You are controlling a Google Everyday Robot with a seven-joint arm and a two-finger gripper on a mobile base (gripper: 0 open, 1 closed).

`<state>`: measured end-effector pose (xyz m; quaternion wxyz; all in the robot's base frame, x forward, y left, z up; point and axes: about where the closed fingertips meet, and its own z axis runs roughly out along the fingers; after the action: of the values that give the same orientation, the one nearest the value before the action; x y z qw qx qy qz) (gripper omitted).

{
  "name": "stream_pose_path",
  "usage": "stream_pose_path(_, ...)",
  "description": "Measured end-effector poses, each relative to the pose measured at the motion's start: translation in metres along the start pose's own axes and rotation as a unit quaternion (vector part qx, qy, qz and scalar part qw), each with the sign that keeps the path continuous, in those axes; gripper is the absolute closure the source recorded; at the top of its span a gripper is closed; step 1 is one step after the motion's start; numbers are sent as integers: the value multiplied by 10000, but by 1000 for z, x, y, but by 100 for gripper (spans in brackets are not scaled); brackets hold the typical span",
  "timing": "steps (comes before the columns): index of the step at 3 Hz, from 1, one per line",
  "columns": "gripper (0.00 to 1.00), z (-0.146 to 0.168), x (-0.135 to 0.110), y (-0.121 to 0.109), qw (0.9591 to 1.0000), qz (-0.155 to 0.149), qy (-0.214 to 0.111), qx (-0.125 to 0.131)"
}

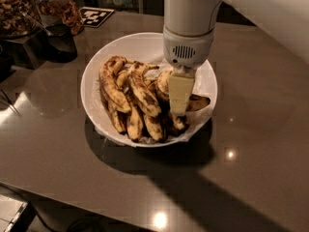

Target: Pick banana from white bowl

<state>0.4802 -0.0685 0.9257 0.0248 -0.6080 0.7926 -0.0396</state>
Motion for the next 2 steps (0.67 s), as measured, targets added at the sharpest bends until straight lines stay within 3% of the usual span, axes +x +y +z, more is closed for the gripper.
stream_pose_path(1, 100, 0, 0, 0, 10000, 0, 0, 0)
stream_pose_path(2, 100, -7, -6, -4, 9994, -86, -302, 170)
